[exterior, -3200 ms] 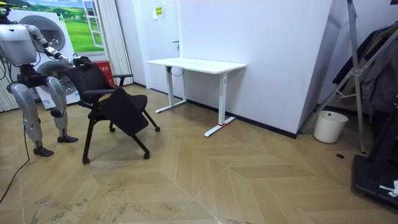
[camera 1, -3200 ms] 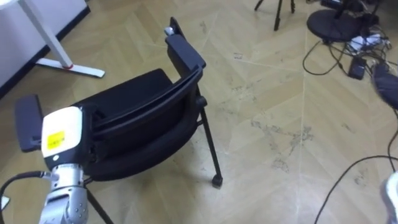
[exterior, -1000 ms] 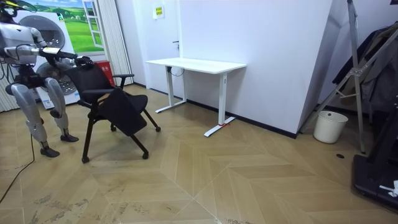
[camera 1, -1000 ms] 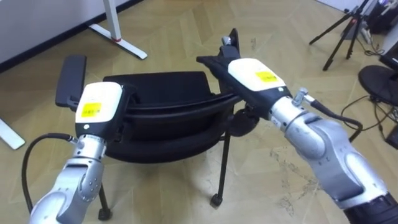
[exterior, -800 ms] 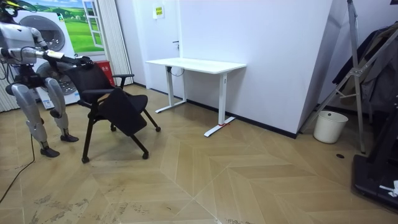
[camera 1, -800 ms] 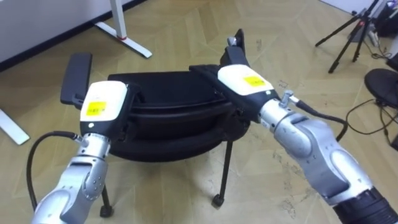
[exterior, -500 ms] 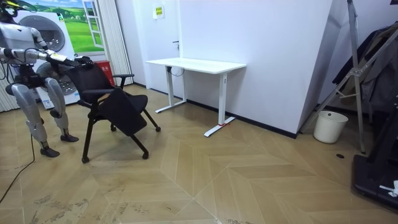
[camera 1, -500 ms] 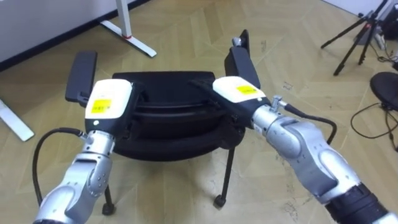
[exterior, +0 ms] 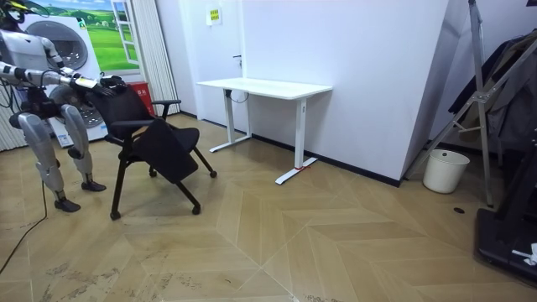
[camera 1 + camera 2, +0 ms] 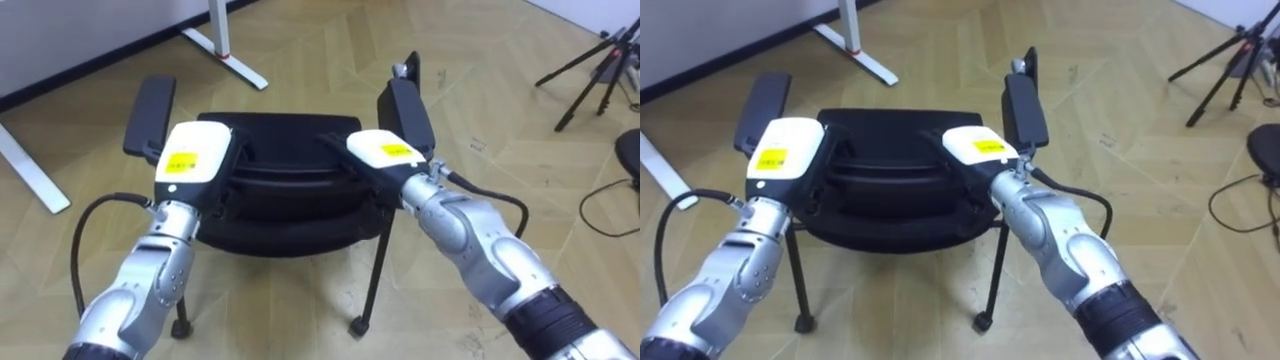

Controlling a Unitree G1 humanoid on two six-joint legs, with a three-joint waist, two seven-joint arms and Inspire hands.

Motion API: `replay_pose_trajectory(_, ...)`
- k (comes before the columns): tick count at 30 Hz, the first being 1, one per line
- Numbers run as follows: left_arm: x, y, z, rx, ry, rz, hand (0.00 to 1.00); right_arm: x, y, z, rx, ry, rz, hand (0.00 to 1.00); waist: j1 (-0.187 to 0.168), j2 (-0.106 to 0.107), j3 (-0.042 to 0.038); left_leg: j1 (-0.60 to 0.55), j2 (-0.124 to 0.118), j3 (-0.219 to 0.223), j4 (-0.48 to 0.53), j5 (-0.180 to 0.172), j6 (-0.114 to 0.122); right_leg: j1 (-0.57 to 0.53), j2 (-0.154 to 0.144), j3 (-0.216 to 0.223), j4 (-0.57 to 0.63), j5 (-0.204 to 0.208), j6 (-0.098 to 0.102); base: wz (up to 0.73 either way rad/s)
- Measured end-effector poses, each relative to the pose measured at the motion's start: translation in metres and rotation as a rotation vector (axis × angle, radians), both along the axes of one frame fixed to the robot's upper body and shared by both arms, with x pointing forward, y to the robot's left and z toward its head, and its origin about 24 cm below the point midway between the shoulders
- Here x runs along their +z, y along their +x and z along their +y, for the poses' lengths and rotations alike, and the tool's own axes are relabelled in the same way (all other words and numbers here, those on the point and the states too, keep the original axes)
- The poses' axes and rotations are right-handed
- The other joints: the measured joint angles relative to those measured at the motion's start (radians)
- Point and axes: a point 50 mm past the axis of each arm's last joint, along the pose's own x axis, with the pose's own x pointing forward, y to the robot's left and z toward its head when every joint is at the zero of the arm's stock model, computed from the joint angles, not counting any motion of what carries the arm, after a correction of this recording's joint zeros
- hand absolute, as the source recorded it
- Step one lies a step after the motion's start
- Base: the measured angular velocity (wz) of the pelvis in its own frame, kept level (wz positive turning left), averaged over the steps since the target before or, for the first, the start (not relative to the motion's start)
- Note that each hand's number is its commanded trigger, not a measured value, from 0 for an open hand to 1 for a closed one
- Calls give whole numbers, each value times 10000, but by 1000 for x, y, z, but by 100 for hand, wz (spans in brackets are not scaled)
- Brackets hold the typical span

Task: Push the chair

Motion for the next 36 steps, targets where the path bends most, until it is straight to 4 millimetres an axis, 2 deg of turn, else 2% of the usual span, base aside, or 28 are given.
replay_pose_trajectory(4, -2, 0, -3, 4, -102, 36, 100, -6, 1, -3, -70, -295, -238, 100, -78, 111, 57, 42, -13, -40, 16, 0, 0, 116, -4, -40, -3, -17, 27, 11)
replay_pose_trajectory(7, -4, -1, -4, -23, -191, 97, 100, -9, 1, -4, -256, -141, -515, 100, -118, 181, 42, 48, -53, -78, 44, 0, 0, 147, -28, -43, -5, -33, 54, 5)
replay_pose_trajectory(11, -9, -3, -16, -318, -429, 187, 100, -12, 5, -12, -563, -307, -628, 100, -21, 382, 6, 64, -172, -118, 66, 22, 37, 193, -146, -65, -4, -82, 134, 8)
replay_pose_trajectory(20, -10, -4, -17, -386, -393, 230, 100, -18, 2, -14, -542, -219, -874, 100, -4, 353, -42, 115, -172, -150, 78, 23, 37, 237, -149, -102, -1, -87, 143, 2)
replay_pose_trajectory(36, -14, -5, -16, -375, -355, 440, 100, -24, 0, -13, -493, -215, -647, 100, 124, 323, -63, 331, -132, -241, 122, 23, 37, 471, -125, -191, 0, -94, 141, 0)
